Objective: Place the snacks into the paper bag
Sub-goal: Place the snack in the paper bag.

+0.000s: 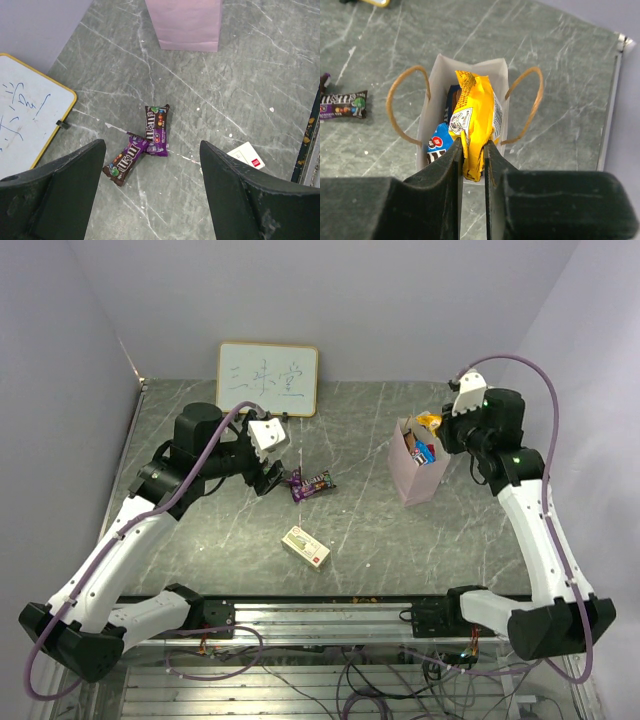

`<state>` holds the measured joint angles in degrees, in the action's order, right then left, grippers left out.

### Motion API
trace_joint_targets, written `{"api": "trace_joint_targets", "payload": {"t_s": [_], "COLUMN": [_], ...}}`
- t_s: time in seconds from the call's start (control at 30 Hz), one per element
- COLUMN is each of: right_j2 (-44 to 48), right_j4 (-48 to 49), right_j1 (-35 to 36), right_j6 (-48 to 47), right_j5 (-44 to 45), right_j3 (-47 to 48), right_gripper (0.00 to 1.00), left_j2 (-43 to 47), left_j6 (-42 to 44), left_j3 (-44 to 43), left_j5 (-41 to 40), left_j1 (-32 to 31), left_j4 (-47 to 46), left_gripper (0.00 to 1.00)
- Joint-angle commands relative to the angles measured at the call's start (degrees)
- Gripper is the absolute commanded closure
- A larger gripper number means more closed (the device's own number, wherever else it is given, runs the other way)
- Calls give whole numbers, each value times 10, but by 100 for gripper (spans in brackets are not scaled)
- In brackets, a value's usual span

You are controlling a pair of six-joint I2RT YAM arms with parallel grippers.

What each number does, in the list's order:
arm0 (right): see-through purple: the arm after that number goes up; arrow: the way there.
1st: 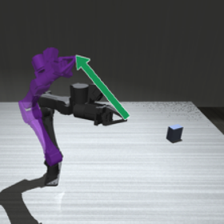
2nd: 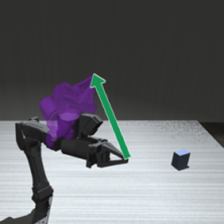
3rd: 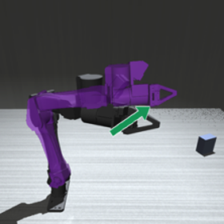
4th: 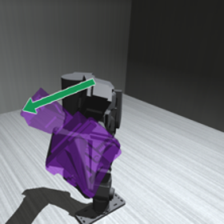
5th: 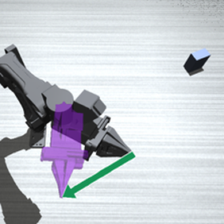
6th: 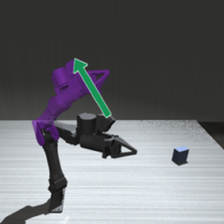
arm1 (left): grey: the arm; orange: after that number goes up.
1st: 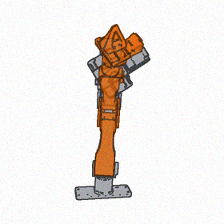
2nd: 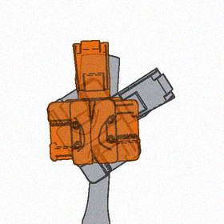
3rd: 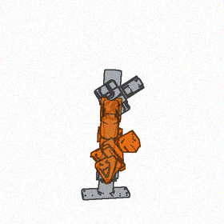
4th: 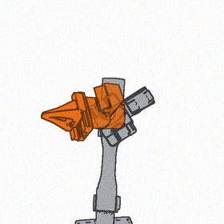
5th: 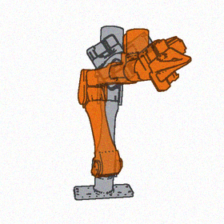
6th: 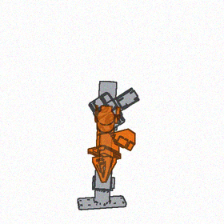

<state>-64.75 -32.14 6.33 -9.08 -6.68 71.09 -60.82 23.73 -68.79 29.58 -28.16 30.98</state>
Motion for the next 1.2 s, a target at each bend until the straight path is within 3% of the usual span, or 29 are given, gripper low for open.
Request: {"api": "trace_joint_targets", "payload": {"t_s": [0.0,0.6,1.17], "right_j2": [-25,-164,-254], "right_j4": [-11,-58,-95], "right_j1": [-4,3,28], "right_j6": [-4,-17,-41], "right_j5": [-3,0,93], "right_j3": [26,111,177], "right_gripper": [100,92,81], "left_j2": [9,18,19], "left_j6": [-2,2,0], "left_j3": [5,10,10], "left_j5": [3,3,6], "left_j1": [4,5,5], "left_j4": [-16,-15,-15], "left_gripper": [14,14,14]}}
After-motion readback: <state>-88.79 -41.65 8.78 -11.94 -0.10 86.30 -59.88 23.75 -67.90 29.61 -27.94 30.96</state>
